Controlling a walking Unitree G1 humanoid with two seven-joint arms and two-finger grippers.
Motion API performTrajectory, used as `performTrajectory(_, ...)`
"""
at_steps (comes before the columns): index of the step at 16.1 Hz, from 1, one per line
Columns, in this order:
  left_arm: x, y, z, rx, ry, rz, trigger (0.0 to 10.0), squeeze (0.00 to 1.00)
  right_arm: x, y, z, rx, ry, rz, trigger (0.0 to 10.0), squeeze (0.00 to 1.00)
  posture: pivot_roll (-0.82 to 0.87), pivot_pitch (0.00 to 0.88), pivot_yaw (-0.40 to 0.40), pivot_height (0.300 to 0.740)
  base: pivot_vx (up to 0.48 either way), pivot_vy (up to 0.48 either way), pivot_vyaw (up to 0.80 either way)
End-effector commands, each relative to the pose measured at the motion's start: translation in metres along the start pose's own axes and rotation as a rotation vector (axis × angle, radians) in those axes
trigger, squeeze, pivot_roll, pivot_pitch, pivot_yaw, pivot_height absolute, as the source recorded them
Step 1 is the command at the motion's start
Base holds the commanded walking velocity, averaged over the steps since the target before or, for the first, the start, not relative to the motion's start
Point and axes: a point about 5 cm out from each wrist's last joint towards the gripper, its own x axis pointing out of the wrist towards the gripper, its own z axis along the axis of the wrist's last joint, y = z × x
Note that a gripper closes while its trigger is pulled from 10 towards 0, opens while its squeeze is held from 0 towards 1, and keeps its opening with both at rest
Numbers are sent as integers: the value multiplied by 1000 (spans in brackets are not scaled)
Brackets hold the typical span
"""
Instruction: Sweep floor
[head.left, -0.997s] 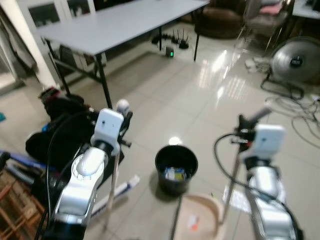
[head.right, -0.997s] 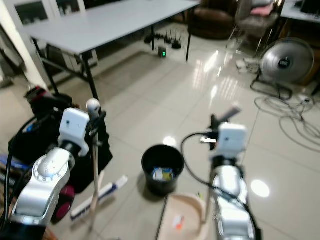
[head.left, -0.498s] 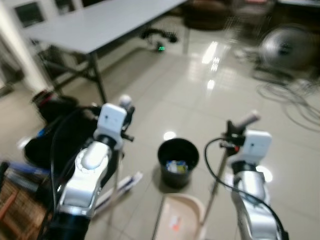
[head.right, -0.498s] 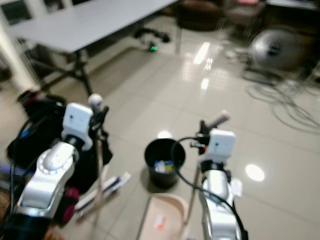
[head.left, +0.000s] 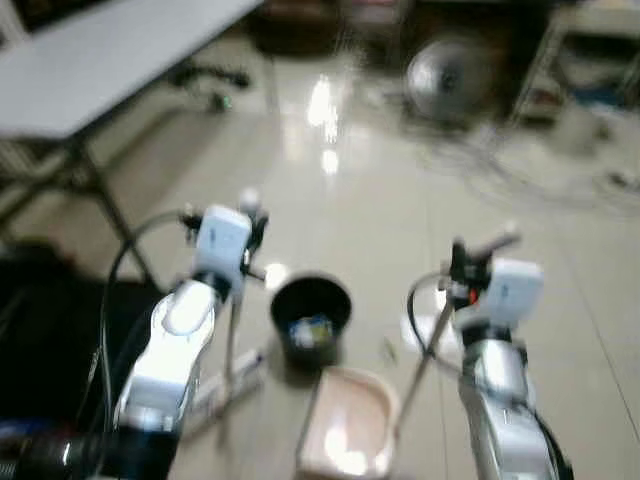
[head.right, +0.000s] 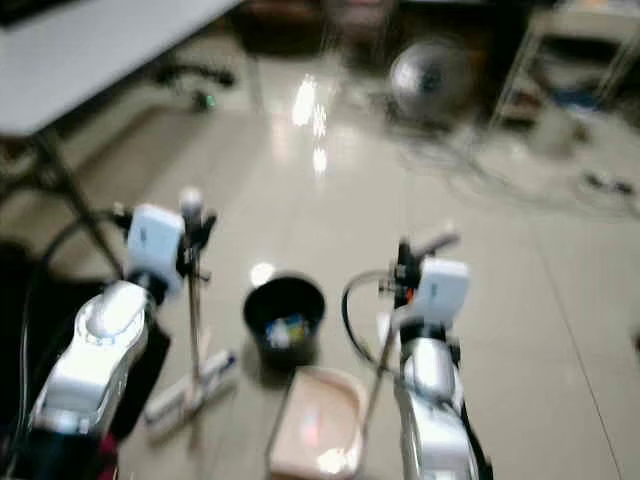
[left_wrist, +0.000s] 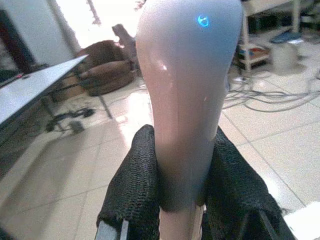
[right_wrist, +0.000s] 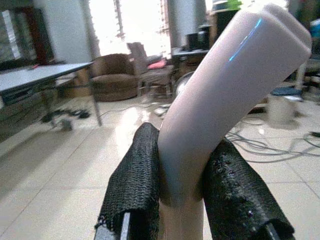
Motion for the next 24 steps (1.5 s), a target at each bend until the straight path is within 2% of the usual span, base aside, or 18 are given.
performTrajectory(1, 0, 3, 7, 17, -33, -2, 10000, 0, 4, 3, 4, 7, -13, 38, 10000, 0, 13, 0, 60, 740, 0, 356, 0)
performTrajectory(5, -2, 7, 6, 19, -31, 9, 10000, 0, 5, 12, 2, 24, 9, 101, 10000, 0, 23, 0, 55, 740, 0, 361, 0)
performTrajectory(7, -3, 7, 10, 76, -54, 9, 10000, 0, 5, 15, 1, 28, 15, 123, 10000, 0, 23, 0, 55, 740, 0, 0, 0)
performTrajectory(9, -5, 6, 10, 99, -53, 4, 10000, 0, 4, 15, 1, 28, 18, 127, 10000, 0, 25, 2, 55, 740, 0, -480, 0)
performTrajectory(12, -6, 7, 7, 28, -29, 18, 10000, 0, 3, 14, -1, 30, 26, 121, 10000, 0, 25, 5, 58, 740, 0, -160, 0)
performTrajectory(18, -5, 3, 10, 32, -61, 23, 10000, 0, 4, 13, 4, -7, 15, 139, 10000, 0, 18, 9, 58, 740, 0, 0, 0)
performTrajectory(21, -6, 5, 6, 4, -53, 53, 10000, 0, 7, 15, 7, -43, 4, 156, 10000, 0, 16, 6, 47, 740, 280, 0, 165)
performTrajectory(24, -8, 6, 4, -3, -50, 62, 10000, 0, 7, 14, 6, -37, 9, 158, 10000, 0, 20, 4, 39, 740, 333, 0, 387)
